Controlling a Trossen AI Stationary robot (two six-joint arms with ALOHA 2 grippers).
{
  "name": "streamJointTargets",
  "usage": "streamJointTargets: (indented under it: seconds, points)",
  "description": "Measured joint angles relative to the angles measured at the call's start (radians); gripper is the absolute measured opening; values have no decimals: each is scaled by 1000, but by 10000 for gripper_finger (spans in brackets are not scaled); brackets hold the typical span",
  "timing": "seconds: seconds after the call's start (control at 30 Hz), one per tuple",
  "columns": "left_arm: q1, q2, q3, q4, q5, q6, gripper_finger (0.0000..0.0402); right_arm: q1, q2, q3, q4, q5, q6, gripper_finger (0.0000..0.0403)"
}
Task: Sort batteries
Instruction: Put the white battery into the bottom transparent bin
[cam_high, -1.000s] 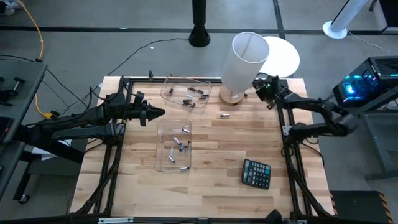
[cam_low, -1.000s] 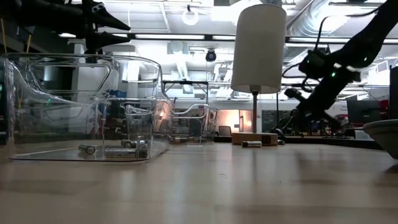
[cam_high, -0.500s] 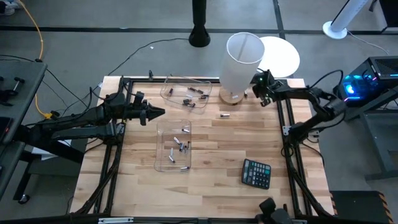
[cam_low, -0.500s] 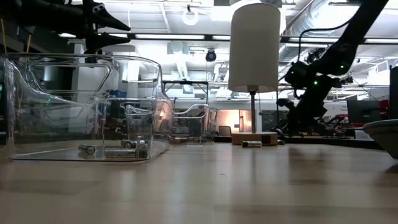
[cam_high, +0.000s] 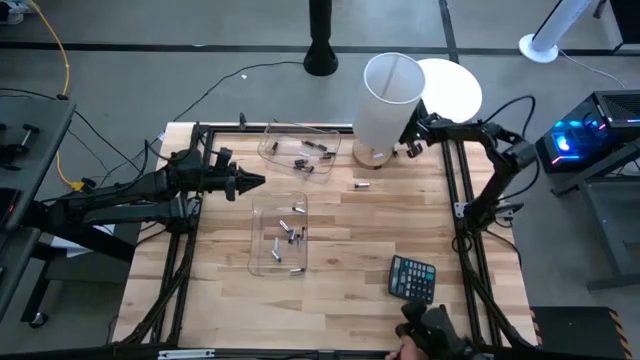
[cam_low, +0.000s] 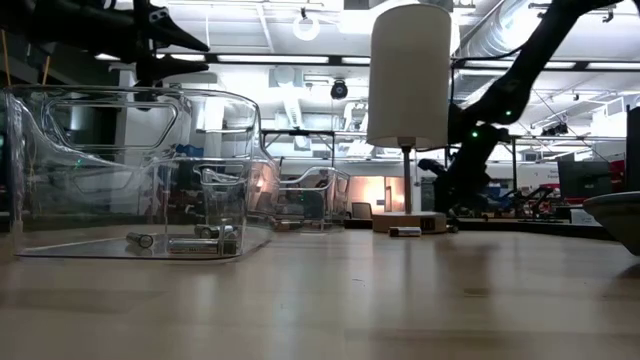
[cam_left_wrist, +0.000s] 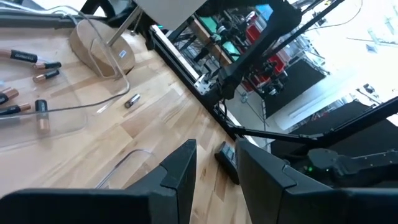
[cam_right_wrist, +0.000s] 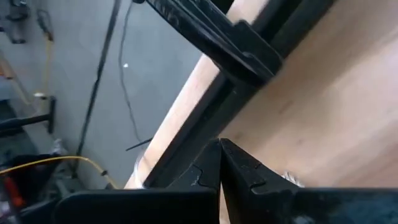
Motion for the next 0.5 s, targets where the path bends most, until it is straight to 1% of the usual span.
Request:
streamJointTargets:
  seconds: [0.1, 0.2, 0.33, 0.5]
  points:
    - [0, 0, 0, -18, 4, 0, 106, -4, 37, 61, -70, -1, -21, 0]
    - [0, 0, 0, -32, 5, 1, 106, 0, 66, 89, -152, -4, -42, 0]
    - [0, 0, 0, -45, 6, 9, 106, 17, 78, 79, -195, -27, -57, 0]
    - [0, 0, 0, -44, 6, 10, 106, 32, 76, 64, -186, -21, -71, 0]
